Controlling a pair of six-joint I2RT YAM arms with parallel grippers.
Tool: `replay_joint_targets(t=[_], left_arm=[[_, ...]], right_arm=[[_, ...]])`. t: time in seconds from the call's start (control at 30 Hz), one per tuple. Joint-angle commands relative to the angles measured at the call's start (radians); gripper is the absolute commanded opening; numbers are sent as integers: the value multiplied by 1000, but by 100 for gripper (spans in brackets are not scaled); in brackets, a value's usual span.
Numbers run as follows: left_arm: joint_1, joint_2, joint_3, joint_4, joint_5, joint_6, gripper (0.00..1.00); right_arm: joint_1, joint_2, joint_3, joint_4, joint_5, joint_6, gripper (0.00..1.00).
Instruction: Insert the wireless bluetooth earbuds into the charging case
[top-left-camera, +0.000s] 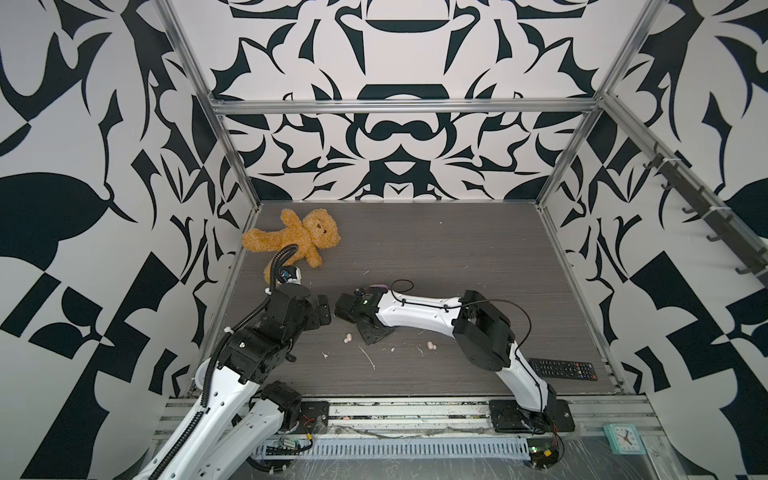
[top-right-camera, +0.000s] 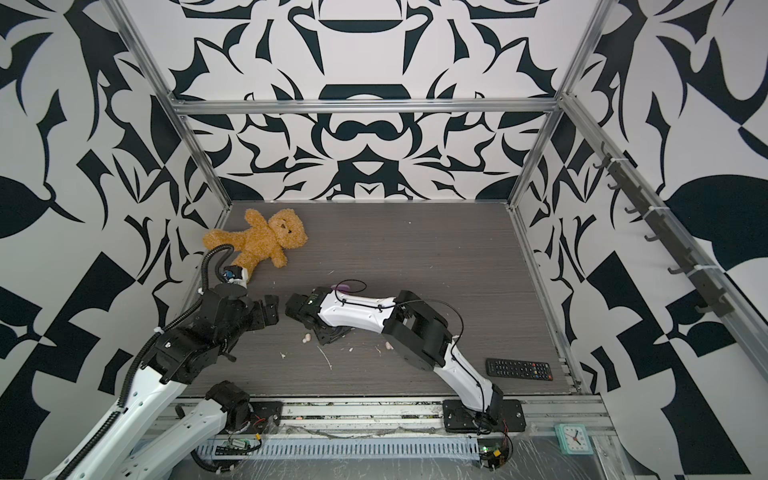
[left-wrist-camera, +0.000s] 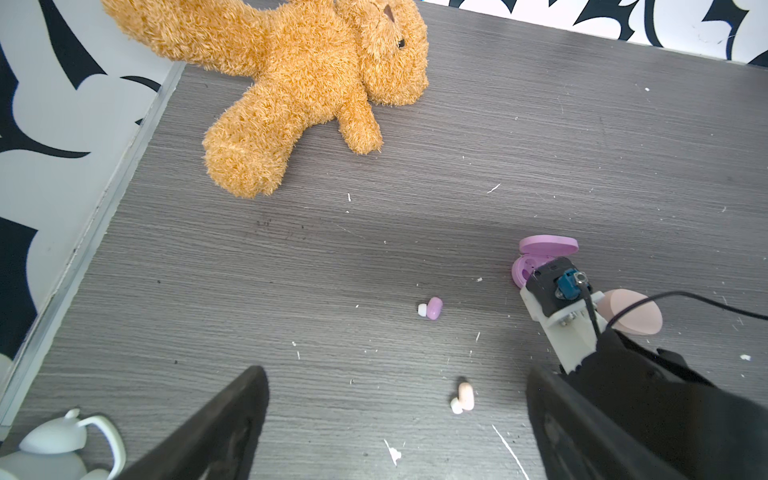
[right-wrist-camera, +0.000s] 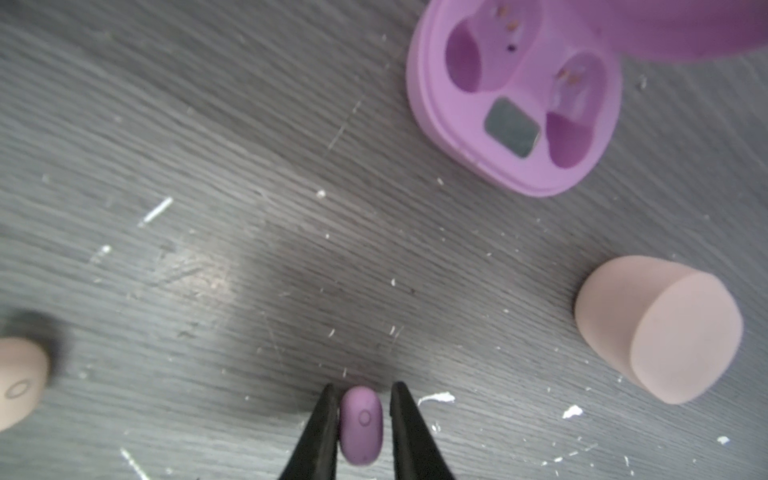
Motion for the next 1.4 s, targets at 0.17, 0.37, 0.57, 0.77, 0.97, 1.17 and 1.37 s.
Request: replay_joint_targets(t=[0.17, 0.37, 0.57, 0.77, 0.97, 1.17, 1.37], left_arm=[[-1, 2, -3, -1, 2, -8, 99], [-2, 0, -2, -1, 2, -7, 99], [-1, -6, -2, -1, 2, -7, 99], [-2, -16, -4, -1, 1, -7, 99], [-1, -16, -4, -3, 2, -7, 99], [-2, -13, -6, -1, 14, -6, 99], [-1, -10, -8, 0, 26, -6, 99]], right_arm=[[-16, 5, -8, -20, -27, 10, 17], [-19, -27, -25, -12, -35, 19, 13], [-24, -71, -28, -5, -7, 17, 0], [-37, -166, -92, 72, 8, 10, 0], [-57, -270, -176, 202, -31, -59, 0], [-76, -296, -184, 239, -21, -133, 0], [-106, -351, -253, 365, -44, -212, 0]])
